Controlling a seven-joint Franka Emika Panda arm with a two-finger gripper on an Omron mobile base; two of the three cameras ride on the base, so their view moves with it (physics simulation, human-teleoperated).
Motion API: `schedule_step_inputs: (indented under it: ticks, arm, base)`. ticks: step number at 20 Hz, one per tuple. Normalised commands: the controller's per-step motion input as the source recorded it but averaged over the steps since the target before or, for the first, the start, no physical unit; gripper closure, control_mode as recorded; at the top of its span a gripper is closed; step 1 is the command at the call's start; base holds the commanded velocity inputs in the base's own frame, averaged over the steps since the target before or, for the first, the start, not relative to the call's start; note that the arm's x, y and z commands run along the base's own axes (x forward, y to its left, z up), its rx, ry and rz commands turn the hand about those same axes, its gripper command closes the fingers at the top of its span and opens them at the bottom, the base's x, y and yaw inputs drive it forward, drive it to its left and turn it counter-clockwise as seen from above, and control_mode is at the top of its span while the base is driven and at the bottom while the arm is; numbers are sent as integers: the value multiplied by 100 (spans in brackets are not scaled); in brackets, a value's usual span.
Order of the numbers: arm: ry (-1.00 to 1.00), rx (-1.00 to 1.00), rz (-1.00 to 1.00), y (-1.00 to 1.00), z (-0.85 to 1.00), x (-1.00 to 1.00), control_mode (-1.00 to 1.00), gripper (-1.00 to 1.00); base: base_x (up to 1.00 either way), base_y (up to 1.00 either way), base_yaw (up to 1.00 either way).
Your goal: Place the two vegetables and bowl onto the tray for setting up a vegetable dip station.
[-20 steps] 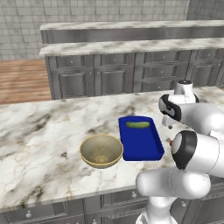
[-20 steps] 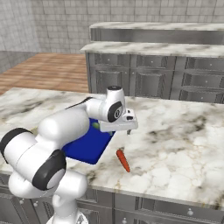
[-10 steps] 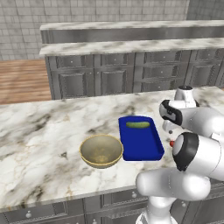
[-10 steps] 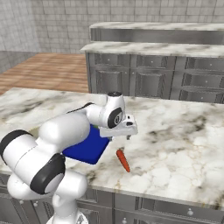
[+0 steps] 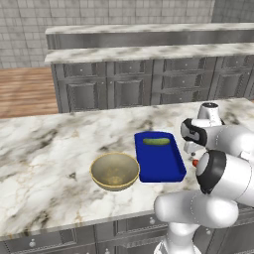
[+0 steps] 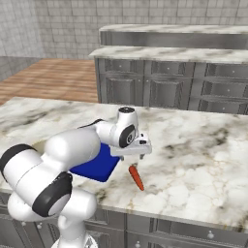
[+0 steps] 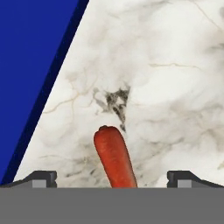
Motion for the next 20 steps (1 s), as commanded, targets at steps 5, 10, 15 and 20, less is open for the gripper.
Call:
schedule_step_inputs:
  ticks: [5,10,15,20]
  arm:
    - [0,0,0,0,-27,0,-100,-100]
    - [0,0,0,-5,-24,0,-100,-100]
    - [0,0,0,-14,-20,0,-100,-100]
    - [0,0,0,-9,-21,0,-100,-100]
  base:
    - [0,0,0]
    - [0,0,0]
    - [0,0,0]
    - [0,0,0]
